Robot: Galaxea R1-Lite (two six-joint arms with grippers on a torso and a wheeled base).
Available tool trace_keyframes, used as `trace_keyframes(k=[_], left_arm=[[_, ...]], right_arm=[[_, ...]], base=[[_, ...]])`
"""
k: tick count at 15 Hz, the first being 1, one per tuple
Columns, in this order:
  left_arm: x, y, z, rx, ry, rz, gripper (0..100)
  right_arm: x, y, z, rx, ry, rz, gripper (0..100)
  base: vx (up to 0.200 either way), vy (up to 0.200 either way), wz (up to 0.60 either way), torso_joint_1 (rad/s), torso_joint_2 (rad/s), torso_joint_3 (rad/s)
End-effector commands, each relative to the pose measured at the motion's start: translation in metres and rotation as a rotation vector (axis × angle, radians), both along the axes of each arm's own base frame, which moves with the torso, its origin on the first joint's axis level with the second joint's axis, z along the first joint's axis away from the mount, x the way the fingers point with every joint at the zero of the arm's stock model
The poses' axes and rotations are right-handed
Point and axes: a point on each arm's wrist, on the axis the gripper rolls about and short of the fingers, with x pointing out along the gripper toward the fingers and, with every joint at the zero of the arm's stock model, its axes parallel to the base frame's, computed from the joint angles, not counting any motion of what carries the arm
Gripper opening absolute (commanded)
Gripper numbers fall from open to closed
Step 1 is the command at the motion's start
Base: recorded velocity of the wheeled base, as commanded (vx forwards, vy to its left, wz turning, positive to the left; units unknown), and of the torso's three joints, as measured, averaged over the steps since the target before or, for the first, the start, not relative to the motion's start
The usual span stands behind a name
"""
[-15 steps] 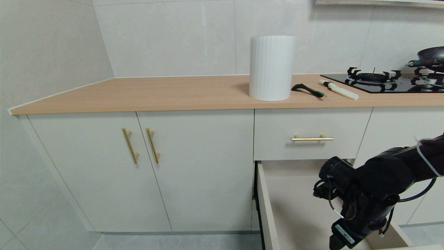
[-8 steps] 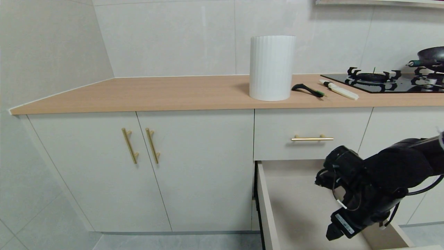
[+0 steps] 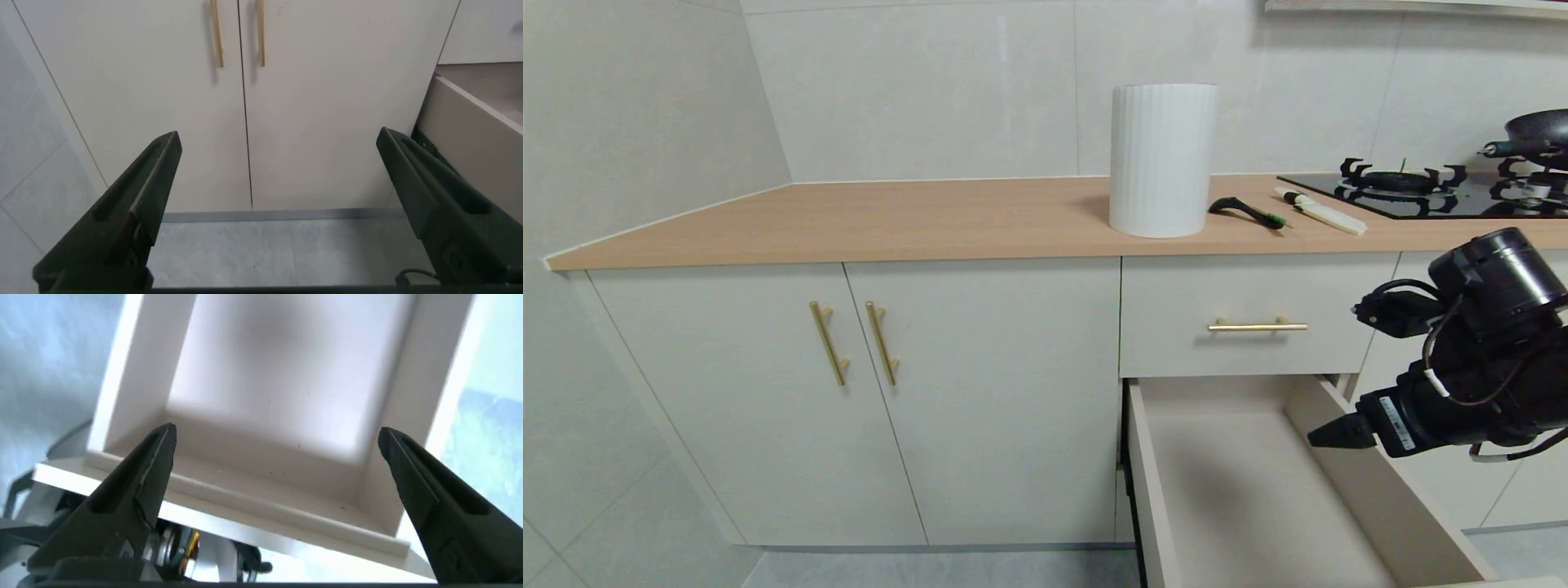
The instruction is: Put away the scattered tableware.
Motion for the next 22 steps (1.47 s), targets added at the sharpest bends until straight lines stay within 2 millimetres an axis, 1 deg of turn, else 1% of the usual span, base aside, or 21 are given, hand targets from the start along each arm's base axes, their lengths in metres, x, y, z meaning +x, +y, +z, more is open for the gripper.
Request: trace_keyframes(k=[1, 3, 7, 19, 21, 22], left_arm=[[0.0, 0.0, 0.0, 0.0, -0.001, 0.0, 100], [0.0, 0.0, 0.0, 0.0, 0.001, 0.0, 100], [0.0, 0.0, 0.0, 0.0, -0.001, 0.002, 100], [0.0, 0.0, 0.0, 0.001, 0.001, 0.0, 100], [0.0, 0.0, 0.0, 0.0, -0.001, 0.0, 100], [0.0, 0.0, 0.0, 0.0, -0.001, 0.0, 100]], right_arm=[[-0.011, -0.007, 0.015, 0.018, -0.06, -0.01, 100], [-0.014, -0.007, 0.017, 0.02, -0.071, -0.009, 100], [-0.015, -0.008, 0.019, 0.018, -0.081, -0.011, 100], [-0.018, -0.009, 0.019, -0.001, -0.087, 0.012, 100], [-0.014, -0.008, 0.02, -0.002, -0.095, 0.005, 100], [-0.005, -0.005, 0.027, 0.01, -0.148, 0.005, 100]], base=[[0.0, 0.0, 0.0, 0.0, 0.0, 0.0], [0.0, 0.0, 0.0, 0.018, -0.05, -0.023], [0.0, 0.0, 0.0, 0.077, -0.26, -0.255], [0.0, 0.0, 0.0, 0.182, -0.49, -0.287], [0.0, 0.0, 0.0, 0.083, -0.19, -0.107], [0.0, 0.0, 0.0, 0.036, -0.08, -0.046]])
